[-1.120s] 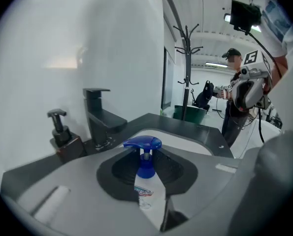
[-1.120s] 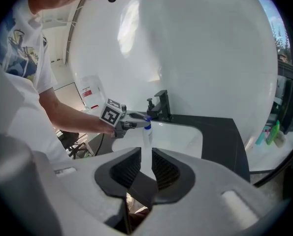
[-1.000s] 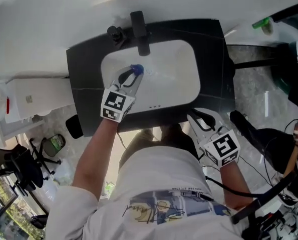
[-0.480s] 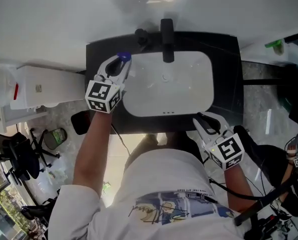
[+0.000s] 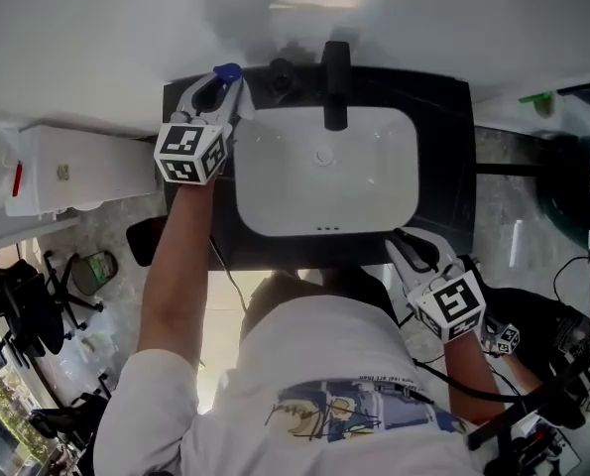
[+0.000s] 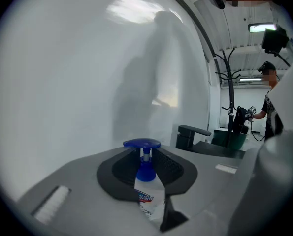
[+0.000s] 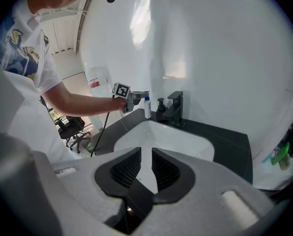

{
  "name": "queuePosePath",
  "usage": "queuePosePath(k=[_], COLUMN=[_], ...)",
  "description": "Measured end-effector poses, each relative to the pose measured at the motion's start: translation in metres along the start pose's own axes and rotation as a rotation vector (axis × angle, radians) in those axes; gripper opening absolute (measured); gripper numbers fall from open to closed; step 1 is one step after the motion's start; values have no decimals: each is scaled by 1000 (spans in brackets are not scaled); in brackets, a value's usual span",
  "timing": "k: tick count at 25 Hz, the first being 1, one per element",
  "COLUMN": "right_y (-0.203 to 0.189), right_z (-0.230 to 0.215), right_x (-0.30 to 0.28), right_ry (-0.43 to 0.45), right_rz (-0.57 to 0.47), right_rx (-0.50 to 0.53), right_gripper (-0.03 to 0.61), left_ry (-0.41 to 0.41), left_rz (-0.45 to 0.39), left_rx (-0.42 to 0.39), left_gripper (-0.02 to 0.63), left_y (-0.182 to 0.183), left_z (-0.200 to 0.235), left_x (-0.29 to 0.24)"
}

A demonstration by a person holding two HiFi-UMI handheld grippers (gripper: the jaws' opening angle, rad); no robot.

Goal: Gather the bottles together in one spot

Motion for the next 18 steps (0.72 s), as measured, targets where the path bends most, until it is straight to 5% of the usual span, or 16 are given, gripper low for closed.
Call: queuePosePath(k=[18], right_y=[-1], right_z=[-10], right_x=[2], right_ry=[-26], right_rz=[48], right_rx=[4], right_gripper=[69], left_ry=[55], left_rz=[-79], left_rx=[39], left_gripper=[81], left_y=[-15], left_z=[18], left_x=[-8])
Point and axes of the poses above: the fingertips, and each gripper's own axes: x backward along the fingers, z to its left, y out of its top, the point moved 6 cm from there along x, backward along the fingers, and after that the axes turned 4 degrees about x, right-handed, at the moved point
